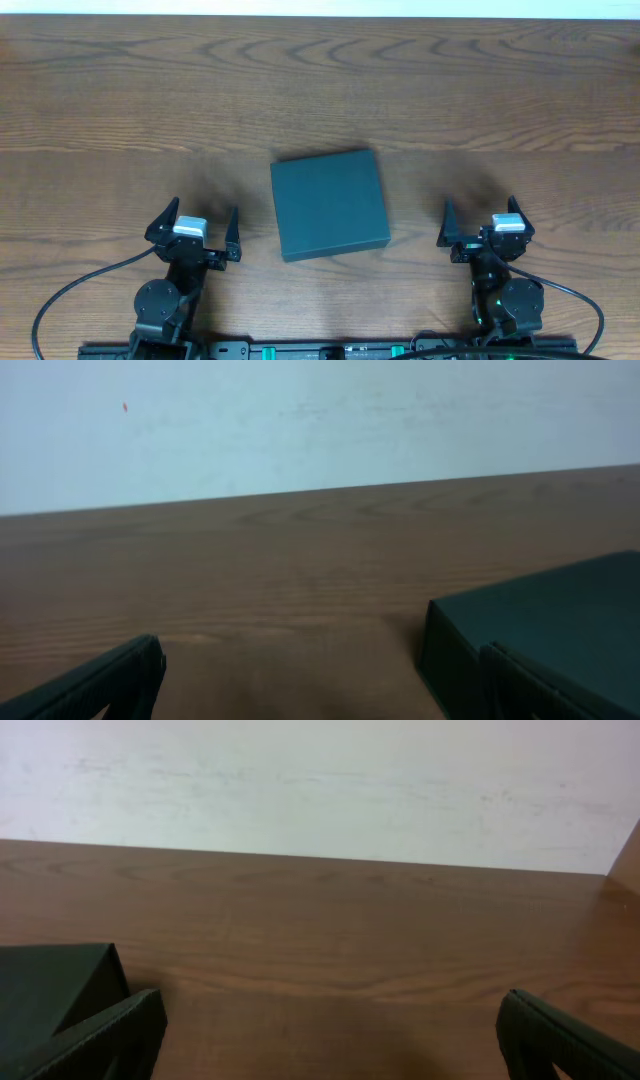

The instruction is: Pack container

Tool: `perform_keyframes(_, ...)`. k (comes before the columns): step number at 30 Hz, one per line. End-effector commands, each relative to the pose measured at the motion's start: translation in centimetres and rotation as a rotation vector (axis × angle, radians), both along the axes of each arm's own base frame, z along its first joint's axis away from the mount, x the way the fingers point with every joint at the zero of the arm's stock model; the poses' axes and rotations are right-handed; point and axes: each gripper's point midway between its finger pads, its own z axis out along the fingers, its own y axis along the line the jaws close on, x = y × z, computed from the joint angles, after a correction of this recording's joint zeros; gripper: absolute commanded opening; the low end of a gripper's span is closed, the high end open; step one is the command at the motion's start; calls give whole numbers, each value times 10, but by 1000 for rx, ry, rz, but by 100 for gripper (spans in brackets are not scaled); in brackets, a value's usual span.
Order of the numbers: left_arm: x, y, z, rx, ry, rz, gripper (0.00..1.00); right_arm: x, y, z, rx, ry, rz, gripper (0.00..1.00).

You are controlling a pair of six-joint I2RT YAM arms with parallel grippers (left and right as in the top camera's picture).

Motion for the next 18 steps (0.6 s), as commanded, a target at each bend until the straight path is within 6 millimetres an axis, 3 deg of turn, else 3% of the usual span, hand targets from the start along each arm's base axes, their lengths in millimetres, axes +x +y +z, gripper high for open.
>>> perform_keyframes(1,-1,3,-16,-26,57,22,99,0,2,-1,2,0,5,99)
perform_keyframes(7,-4,-13,-14,-37,54,-69,98,0,2,-1,2,0,5,99)
perform_keyframes(18,-4,-13,-13,-41,52,-73,99,0,2,-1,2,0,5,99)
